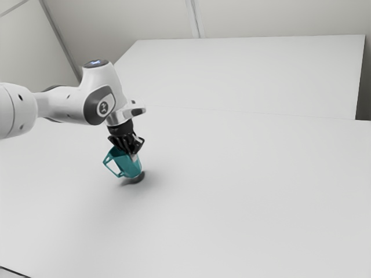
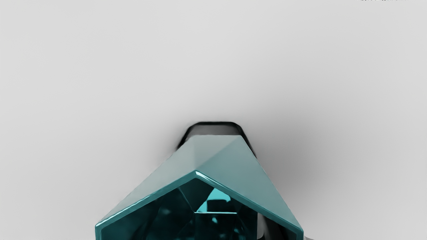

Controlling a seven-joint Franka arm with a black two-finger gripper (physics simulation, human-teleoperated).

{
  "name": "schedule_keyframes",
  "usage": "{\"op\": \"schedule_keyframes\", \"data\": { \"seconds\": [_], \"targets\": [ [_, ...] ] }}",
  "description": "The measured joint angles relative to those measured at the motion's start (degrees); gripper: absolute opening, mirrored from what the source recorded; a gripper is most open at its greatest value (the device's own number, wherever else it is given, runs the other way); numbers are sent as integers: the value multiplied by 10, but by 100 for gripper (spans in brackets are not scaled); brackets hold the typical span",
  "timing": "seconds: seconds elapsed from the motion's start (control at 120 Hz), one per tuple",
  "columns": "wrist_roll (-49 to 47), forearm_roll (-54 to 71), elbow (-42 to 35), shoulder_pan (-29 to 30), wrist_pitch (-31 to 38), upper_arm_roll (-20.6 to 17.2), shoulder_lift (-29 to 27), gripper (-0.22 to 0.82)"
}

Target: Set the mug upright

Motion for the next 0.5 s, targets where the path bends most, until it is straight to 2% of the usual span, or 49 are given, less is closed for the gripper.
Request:
{"op": "schedule_keyframes", "data": {
  "seconds": [0.267,0.5],
  "targets": [
    [-49,1,-2,1,0,8,7,-17],
    [-75,0,-3,0,0,9,10,24]
  ]
}}
